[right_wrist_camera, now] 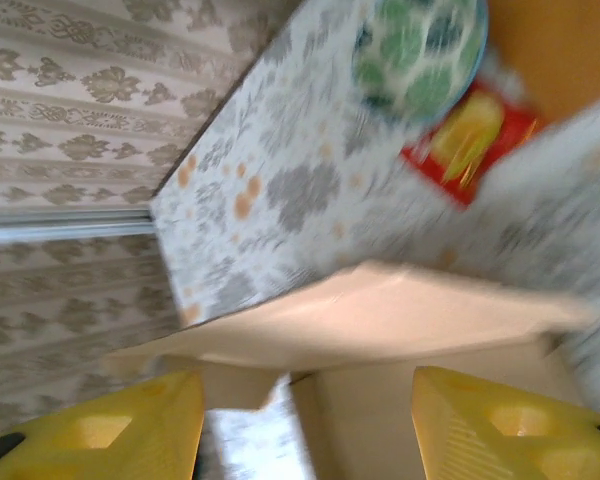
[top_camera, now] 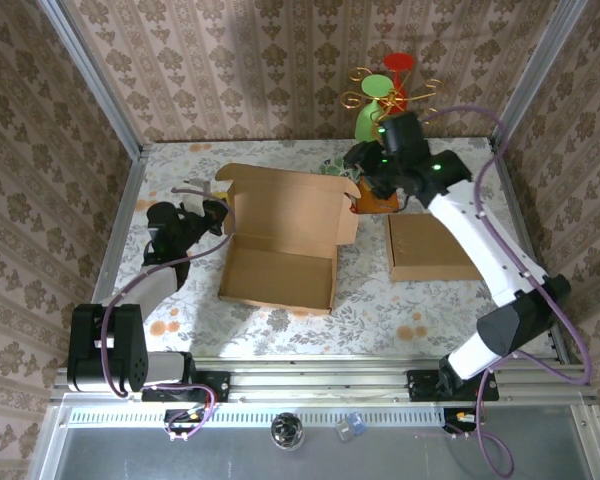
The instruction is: Fold the paper box
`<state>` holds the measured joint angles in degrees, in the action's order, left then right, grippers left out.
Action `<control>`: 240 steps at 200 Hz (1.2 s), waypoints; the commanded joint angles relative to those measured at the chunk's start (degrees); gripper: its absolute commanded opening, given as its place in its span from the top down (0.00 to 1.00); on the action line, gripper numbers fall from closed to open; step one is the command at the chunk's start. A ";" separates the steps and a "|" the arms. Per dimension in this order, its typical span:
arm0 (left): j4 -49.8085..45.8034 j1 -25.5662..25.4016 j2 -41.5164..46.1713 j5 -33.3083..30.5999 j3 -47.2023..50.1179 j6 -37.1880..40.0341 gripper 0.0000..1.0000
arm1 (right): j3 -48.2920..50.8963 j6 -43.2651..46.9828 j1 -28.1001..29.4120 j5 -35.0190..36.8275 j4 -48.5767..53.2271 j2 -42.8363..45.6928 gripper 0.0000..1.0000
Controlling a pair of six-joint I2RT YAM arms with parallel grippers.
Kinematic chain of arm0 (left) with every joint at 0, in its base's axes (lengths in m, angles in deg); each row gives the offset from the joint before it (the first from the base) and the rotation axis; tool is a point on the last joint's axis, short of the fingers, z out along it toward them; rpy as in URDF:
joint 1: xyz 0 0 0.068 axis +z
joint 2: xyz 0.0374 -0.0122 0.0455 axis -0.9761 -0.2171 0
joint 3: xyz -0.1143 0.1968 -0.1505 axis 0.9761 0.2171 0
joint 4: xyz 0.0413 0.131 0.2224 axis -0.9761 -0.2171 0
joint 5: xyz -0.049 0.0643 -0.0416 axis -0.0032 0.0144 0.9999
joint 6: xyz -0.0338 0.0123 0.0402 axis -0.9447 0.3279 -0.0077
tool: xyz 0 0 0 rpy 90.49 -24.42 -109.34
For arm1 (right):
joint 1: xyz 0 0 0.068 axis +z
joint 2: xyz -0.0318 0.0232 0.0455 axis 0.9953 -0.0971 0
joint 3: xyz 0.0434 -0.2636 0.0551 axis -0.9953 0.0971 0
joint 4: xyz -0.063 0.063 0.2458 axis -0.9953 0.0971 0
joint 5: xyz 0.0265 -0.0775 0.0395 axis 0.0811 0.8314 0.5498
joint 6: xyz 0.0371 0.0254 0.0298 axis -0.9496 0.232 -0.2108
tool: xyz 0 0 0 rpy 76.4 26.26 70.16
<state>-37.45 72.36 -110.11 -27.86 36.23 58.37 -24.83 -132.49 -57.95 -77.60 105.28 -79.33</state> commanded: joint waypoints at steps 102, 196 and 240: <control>1.01 0.41 1.19 1.88 0.08 1.72 1.00 | -17.53 -48.11 4.90 0.77 5.86 -21.75 0.44; -0.86 0.41 0.87 3.05 -1.03 0.98 0.76 | -7.47 -43.26 4.19 0.70 -7.28 -16.60 1.00; -15.42 0.19 8.09 4.27 -3.72 1.78 0.51 | -0.75 -42.70 4.69 -0.16 -11.33 -12.18 1.00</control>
<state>-44.16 72.36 -107.66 -25.65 35.97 58.94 -28.87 -175.48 -53.62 -78.19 97.54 -95.90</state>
